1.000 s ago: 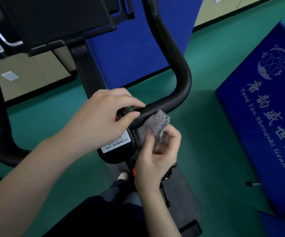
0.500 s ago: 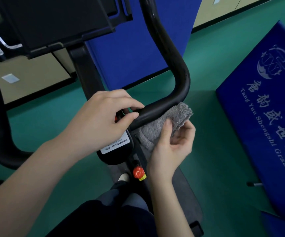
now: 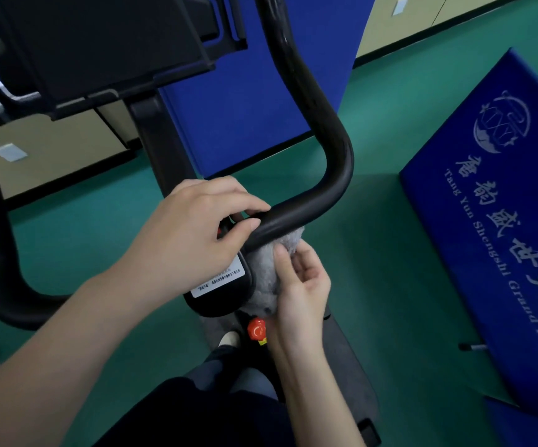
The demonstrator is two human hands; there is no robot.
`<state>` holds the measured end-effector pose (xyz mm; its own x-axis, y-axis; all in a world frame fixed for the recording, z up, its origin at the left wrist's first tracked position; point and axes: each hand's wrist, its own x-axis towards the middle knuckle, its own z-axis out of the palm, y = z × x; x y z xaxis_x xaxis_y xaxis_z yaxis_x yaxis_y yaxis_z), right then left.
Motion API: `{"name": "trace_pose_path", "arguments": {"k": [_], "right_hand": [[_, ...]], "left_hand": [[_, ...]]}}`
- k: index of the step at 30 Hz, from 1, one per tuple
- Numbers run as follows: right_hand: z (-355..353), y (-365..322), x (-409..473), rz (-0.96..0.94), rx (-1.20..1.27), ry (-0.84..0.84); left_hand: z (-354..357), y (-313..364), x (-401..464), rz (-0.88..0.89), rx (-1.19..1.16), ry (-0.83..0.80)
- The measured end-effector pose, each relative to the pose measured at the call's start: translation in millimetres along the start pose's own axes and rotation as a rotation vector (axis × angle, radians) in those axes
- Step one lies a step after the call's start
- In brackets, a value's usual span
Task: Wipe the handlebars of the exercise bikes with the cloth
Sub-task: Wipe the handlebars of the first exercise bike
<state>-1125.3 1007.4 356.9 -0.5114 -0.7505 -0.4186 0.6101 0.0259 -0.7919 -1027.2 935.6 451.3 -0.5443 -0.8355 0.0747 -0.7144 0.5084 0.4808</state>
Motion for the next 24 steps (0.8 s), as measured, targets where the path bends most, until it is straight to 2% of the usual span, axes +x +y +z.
{"name": "trace_pose_path", "arguments": {"k": [8,14,20,24], "right_hand": [[-9,-28,28,-0.084,0.043,0.109],[-7,-23,14,-0.158,-0.103,0.108],[-5,-40,17,-0.462,-0.212,0.264],[-6,-59,32,-0.637,-0.371,0.266]], "left_hand": [[0,-1,-1,-0.007,-0.008,-0.004],[1,5,1,0.004,0.045,0.028],[7,24,20,0.055,0.052,-0.033],[16,25,36,0.012,0.002,-0.139]]}}
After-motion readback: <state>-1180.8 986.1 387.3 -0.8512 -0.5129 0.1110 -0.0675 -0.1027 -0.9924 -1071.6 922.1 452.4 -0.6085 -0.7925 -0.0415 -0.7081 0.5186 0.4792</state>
